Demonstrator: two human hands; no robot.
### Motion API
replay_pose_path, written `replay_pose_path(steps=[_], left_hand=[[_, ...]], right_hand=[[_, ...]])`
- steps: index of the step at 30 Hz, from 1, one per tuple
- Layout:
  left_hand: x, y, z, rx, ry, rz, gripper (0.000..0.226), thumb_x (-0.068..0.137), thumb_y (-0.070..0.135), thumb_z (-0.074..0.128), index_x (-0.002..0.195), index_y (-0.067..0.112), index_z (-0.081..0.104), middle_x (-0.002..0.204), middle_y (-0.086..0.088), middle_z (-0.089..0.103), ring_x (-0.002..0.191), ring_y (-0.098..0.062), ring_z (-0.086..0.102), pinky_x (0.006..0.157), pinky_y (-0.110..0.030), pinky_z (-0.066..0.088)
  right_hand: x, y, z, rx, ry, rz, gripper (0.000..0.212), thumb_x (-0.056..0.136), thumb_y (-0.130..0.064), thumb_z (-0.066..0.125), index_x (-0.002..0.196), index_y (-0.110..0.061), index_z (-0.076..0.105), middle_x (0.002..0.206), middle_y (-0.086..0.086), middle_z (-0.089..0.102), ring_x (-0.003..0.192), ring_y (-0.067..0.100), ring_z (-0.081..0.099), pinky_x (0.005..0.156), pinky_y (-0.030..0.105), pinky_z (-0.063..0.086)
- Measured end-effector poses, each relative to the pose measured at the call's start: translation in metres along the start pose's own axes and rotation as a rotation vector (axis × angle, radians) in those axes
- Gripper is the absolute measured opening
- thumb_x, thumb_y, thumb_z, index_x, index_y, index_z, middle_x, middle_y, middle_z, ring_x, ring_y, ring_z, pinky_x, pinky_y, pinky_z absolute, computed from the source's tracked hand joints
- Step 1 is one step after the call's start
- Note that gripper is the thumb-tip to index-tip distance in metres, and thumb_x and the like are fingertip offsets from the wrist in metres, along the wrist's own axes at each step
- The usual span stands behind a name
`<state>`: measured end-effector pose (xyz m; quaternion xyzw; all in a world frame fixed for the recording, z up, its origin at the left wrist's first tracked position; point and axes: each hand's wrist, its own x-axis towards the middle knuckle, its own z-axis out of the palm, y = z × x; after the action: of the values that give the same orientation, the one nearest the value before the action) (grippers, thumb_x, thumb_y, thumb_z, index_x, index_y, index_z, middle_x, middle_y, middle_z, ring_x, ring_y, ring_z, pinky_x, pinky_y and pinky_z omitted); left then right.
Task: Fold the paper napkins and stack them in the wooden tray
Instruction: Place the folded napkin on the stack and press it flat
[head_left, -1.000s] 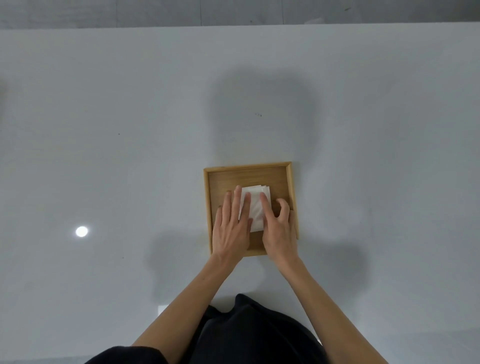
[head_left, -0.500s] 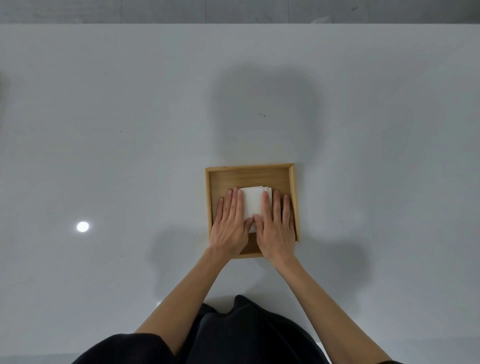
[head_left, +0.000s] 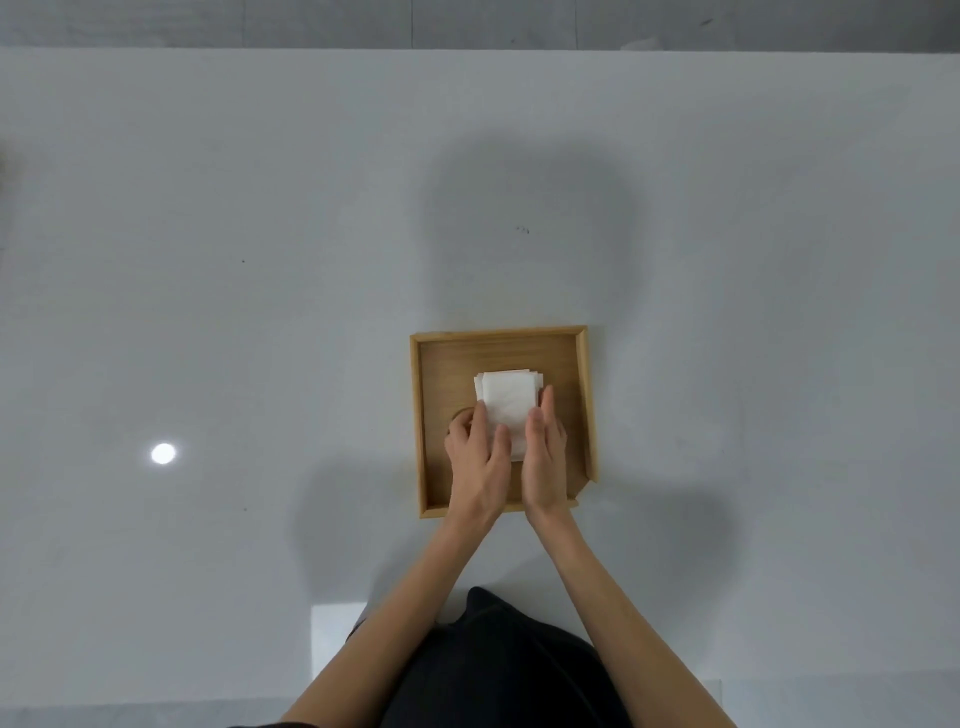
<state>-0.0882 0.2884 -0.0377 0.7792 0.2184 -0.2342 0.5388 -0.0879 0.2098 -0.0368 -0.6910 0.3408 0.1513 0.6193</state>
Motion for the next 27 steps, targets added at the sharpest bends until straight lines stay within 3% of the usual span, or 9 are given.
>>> replay_pose_path(steps=[5,7,9,13,16,19,21,24,27], left_hand=[[0.007,-0.004,-0.006,0.021,0.072,-0.045,0.051,0.107,0.030,0.037,0.156,0.020,0.027,0.152,-0.004,0.027,0.138,-0.021,0.029,0.111,-0.032,0.029],[0.006,-0.005,-0.006,0.002,0.024,-0.009,0.045,0.106,0.028,0.037,0.151,0.019,0.035,0.150,-0.005,0.030,0.137,-0.020,0.030,0.113,-0.034,0.032],[0.004,-0.006,-0.005,0.036,0.017,0.024,0.045,0.106,0.025,0.039,0.150,0.020,0.036,0.149,-0.005,0.032,0.132,-0.014,0.030,0.111,-0.033,0.033],[0.005,-0.007,-0.010,0.062,0.087,0.027,0.048,0.105,0.024,0.042,0.153,0.018,0.034,0.150,-0.004,0.037,0.133,-0.014,0.034,0.114,-0.038,0.036],[0.008,-0.006,-0.017,0.097,0.076,0.067,0.044,0.105,0.018,0.044,0.149,0.014,0.044,0.146,-0.003,0.048,0.133,-0.016,0.043,0.113,-0.040,0.042],[0.006,-0.004,-0.025,0.152,0.199,0.126,0.042,0.101,0.006,0.045,0.141,0.011,0.053,0.136,-0.003,0.057,0.127,-0.015,0.050,0.109,-0.036,0.045],[0.000,-0.007,-0.033,0.265,0.311,0.224,0.041,0.098,0.002,0.048,0.136,0.012,0.056,0.132,-0.002,0.060,0.121,-0.016,0.050,0.106,-0.032,0.044],[-0.007,-0.022,-0.046,0.433,0.451,0.206,0.037,0.098,0.013,0.056,0.135,0.012,0.053,0.128,-0.008,0.059,0.113,-0.026,0.051,0.098,-0.035,0.042],[-0.011,-0.041,-0.053,0.475,0.304,0.007,0.050,0.098,0.023,0.060,0.144,0.015,0.043,0.135,-0.009,0.055,0.119,-0.028,0.055,0.093,-0.042,0.051]], right_hand=[[0.002,0.004,-0.009,0.093,-0.019,-0.024,0.056,0.110,-0.038,0.025,0.161,-0.025,0.006,0.168,-0.010,0.014,0.144,-0.005,0.017,0.111,0.010,0.023],[0.003,0.007,-0.011,0.100,-0.091,-0.021,0.055,0.111,-0.035,0.026,0.161,-0.025,0.006,0.162,-0.015,0.022,0.134,-0.020,0.027,0.098,-0.003,0.030],[0.004,0.007,-0.010,0.096,-0.134,-0.025,0.054,0.111,-0.034,0.026,0.161,-0.024,0.007,0.151,-0.024,0.030,0.120,-0.031,0.037,0.089,-0.005,0.036],[0.007,0.007,-0.013,0.117,-0.118,-0.049,0.054,0.110,-0.036,0.025,0.161,-0.024,0.009,0.164,-0.013,0.021,0.142,-0.005,0.024,0.096,-0.004,0.032],[0.007,0.006,-0.015,0.104,-0.123,-0.059,0.054,0.111,-0.035,0.024,0.161,-0.022,0.012,0.163,-0.012,0.022,0.142,-0.004,0.023,0.095,-0.006,0.030],[0.005,0.003,-0.025,0.028,0.016,-0.097,0.049,0.110,-0.034,0.034,0.157,-0.021,0.032,0.157,-0.008,0.041,0.141,0.002,0.037,0.097,0.002,0.037],[0.004,0.001,-0.038,-0.147,0.220,-0.199,0.037,0.107,-0.024,0.046,0.144,-0.022,0.052,0.136,-0.008,0.060,0.125,0.006,0.055,0.094,0.011,0.045],[0.002,0.004,-0.060,-0.420,0.425,-0.265,0.026,0.102,-0.023,0.057,0.128,-0.023,0.060,0.115,-0.005,0.063,0.103,0.012,0.059,0.083,0.026,0.055],[-0.001,0.014,-0.076,-0.563,0.402,-0.143,0.030,0.098,-0.022,0.063,0.127,-0.019,0.057,0.117,0.002,0.062,0.104,0.019,0.060,0.082,0.036,0.055]])
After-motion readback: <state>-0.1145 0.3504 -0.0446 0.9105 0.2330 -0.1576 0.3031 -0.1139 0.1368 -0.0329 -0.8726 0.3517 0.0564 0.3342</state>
